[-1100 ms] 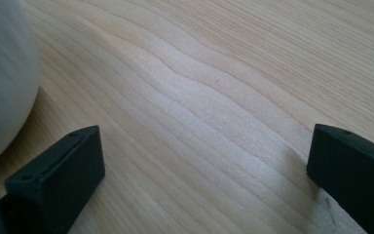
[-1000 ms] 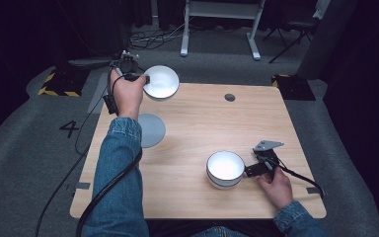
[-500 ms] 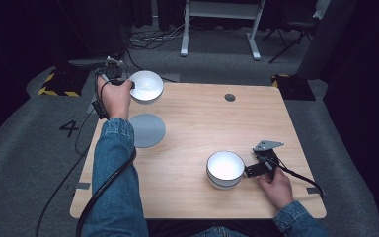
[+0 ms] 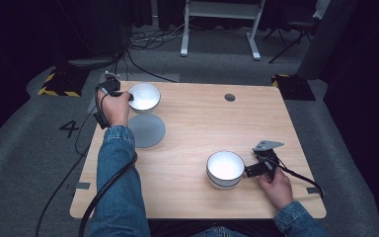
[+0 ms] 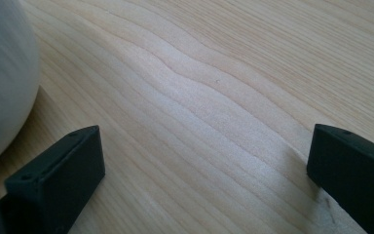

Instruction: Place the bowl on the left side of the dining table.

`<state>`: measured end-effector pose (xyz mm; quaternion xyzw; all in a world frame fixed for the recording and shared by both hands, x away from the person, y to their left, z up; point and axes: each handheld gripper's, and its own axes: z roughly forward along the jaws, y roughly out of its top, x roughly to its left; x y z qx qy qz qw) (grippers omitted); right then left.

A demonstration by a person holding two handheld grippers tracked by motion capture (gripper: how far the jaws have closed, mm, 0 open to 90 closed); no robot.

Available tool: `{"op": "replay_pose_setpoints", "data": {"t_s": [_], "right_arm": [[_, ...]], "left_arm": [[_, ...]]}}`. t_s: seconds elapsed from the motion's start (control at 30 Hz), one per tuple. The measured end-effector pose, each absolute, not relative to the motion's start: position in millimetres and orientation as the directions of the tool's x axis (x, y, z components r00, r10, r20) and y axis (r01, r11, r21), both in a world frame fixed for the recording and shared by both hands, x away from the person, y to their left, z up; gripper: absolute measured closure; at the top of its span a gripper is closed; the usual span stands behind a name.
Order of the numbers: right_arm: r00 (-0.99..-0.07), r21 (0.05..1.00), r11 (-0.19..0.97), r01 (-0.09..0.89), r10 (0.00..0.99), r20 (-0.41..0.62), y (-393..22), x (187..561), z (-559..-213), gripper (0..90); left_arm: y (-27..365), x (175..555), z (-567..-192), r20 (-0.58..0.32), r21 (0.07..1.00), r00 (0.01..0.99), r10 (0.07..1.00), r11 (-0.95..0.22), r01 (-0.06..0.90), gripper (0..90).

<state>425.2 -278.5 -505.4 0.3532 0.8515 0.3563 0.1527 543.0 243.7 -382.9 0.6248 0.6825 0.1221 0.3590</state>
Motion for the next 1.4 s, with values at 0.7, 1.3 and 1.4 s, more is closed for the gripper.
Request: {"op": "replay_pose_setpoints", "data": {"t_s": [0.7,1.3,1.4], "right_arm": [[-0.709,0.712,0.509,0.484,0.705,-0.021,-279.5,425.8,-505.5,0.5],[-0.709,0.712,0.509,0.484,0.705,-0.021,-279.5,425.8,-505.5,0.5],[-0.709,0.711,0.509,0.485,0.705,-0.021,-279.6,425.8,-505.4,0.5]], "left_arm": [[243.8,536.7,-427.5,-0.313,0.495,0.038,0.949,0.129,0.859,80.7],[248.7,532.8,-446.7,-0.356,0.449,0.037,0.934,0.136,0.883,79.9],[249.7,532.1,-451.1,-0.365,0.458,0.029,0.931,0.152,0.876,80.2]]}}
